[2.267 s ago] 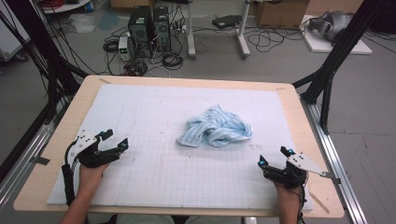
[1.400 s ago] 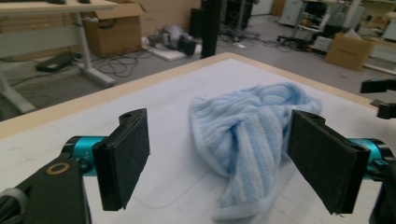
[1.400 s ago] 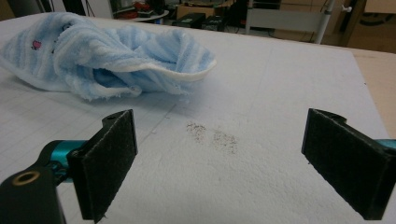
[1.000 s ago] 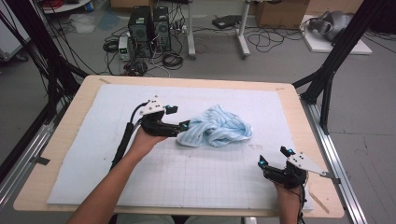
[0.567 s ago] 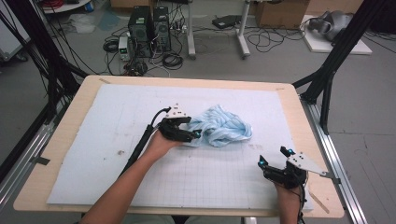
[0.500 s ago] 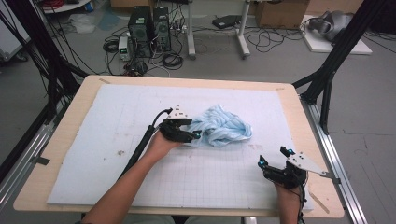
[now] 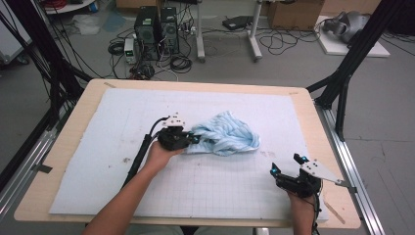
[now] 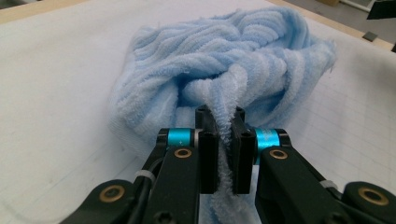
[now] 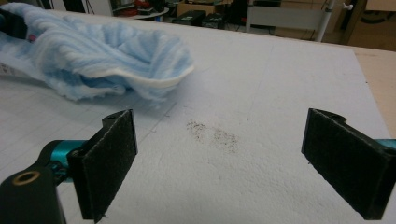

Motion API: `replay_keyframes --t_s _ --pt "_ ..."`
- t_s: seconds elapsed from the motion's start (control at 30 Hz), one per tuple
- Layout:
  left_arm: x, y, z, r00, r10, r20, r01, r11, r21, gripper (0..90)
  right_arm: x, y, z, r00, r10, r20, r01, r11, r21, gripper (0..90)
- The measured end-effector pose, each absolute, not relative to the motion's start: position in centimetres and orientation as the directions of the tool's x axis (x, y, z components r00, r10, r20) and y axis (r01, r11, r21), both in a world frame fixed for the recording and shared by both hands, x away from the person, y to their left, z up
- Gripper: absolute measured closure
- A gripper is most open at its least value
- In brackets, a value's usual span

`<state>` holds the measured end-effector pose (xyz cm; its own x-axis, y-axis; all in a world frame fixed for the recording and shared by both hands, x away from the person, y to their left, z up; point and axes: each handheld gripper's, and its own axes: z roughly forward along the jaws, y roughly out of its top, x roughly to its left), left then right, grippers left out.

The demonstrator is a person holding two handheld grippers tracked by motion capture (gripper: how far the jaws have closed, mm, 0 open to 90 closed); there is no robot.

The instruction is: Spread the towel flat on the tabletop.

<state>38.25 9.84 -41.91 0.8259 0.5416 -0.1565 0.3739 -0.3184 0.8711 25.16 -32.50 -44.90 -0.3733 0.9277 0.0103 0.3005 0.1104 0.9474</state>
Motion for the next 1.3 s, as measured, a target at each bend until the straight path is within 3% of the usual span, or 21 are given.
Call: replay_keyframes --t_s 0.47,0.8,0.9,0.93,1.0,1.03,1.17,1.3 --pt "34.3 16.9 -41.0 0.808 0.568 -0.156 0.36 -0.265 0.894 84.3 25.5 -32.6 -44.8 -0.363 0.931 0.044 0.34 0.089 0.936 9.6" --pt "31.4 18.9 -41.6 0.814 0.56 -0.153 0.359 -0.279 0.891 84.2 25.8 -32.5 -44.7 -0.365 0.929 0.054 0.371 0.092 0.924 9.6" --pt "31.3 19.0 -41.7 0.815 0.559 -0.154 0.358 -0.276 0.892 82.4 26.3 -31.5 -44.5 -0.402 0.909 0.111 0.369 0.05 0.928 9.6" --pt "31.3 19.0 -41.7 0.807 0.569 -0.156 0.358 -0.262 0.896 76.4 26.5 -30.9 -44.3 -0.418 0.902 0.106 0.364 0.059 0.93 9.6" --pt "31.3 18.9 -41.6 0.789 0.589 -0.173 0.368 -0.228 0.902 48.9 27.1 -29.6 -43.9 -0.451 0.887 0.101 0.36 0.077 0.93 9.6" --pt "31.2 18.9 -41.5 0.786 0.594 -0.169 0.359 -0.217 0.908 42.0 27.3 -28.9 -43.7 -0.469 0.878 0.1 0.358 0.086 0.93 9.7" --pt "31.2 19.3 -41.3 0.784 0.605 -0.137 0.325 -0.211 0.922 34.3 28.2 -26.5 -43.2 -0.522 0.848 0.089 0.358 0.123 0.926 12.9" --pt "31.4 19.8 -41.4 0.764 0.633 -0.128 0.327 -0.208 0.922 33.0 28.7 -24.3 -43.0 -0.583 0.808 0.087 0.359 0.16 0.919 18.1"
